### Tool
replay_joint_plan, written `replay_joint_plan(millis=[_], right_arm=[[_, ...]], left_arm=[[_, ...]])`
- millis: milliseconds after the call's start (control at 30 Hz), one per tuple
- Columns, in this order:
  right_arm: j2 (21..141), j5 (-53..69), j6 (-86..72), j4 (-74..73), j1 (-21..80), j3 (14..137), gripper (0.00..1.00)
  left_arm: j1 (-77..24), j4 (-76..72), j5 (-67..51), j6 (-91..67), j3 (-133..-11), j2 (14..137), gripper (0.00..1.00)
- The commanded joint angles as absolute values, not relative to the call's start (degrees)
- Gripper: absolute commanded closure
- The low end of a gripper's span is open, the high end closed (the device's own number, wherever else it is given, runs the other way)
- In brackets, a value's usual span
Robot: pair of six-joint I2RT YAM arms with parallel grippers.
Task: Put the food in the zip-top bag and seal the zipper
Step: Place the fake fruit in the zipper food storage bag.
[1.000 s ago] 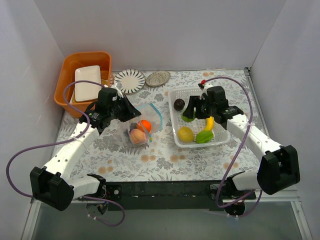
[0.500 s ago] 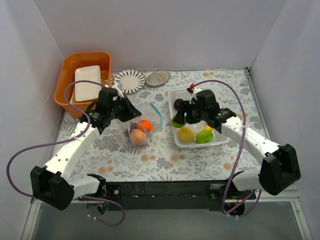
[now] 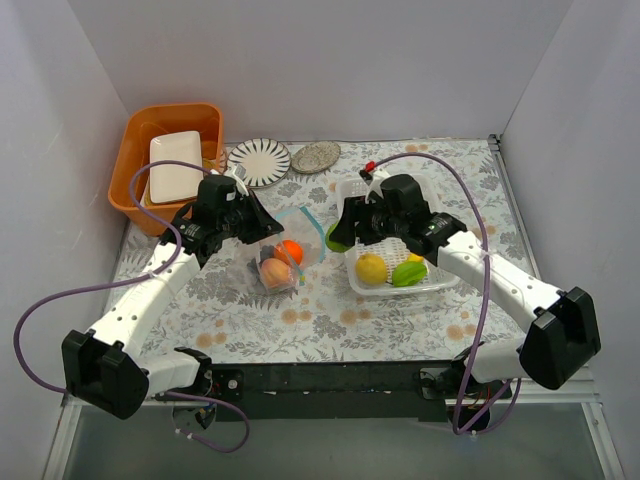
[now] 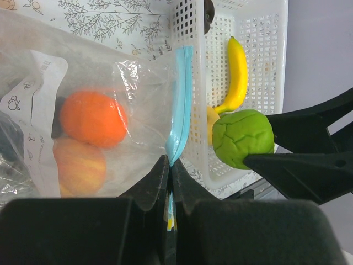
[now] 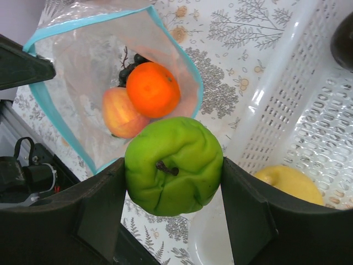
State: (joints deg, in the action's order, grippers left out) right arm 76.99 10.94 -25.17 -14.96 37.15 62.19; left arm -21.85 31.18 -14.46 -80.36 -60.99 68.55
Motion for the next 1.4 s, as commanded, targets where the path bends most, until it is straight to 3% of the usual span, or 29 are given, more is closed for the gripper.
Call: replay_joint_plan(millis=[0,767,1100,1200,1233,1333,1367], right_arm=[[78.4,12.4,-25.9,-12.4,38.9,65.7,0.62],[86.9,14.2,-27.0,-6.0,45.9,68.9,0.62],[98.0,13.1,-23.7,-7.0,45.8,81.1,0.60],[101.2,16.4,-25.6,-6.0,45.8,82.8,0.54],[101.9,17.5,-26.0,-4.5,45.8,82.8,0.48],[103.2,20.7,-27.0,-1.9,45.8,82.1,0.16],[102.9,21.8,-27.1,-0.6,45.8,81.1,0.14]], left_arm=[[-21.6,30.2,-15.2,-80.0,-61.5,68.1,1.00],[-21.7,30.9,-15.6,-80.2,-63.0,67.7,1.00],[-21.6,31.9,-15.8,-80.6,-63.6,66.1,1.00],[-21.6,32.2,-15.6,-81.2,-64.6,65.0,1.00],[-21.6,32.3,-15.5,-81.3,-64.9,64.6,1.00],[-21.6,32.5,-13.8,-81.6,-66.0,63.2,1.00],[-21.6,32.7,-13.5,-81.6,-66.4,62.9,1.00]])
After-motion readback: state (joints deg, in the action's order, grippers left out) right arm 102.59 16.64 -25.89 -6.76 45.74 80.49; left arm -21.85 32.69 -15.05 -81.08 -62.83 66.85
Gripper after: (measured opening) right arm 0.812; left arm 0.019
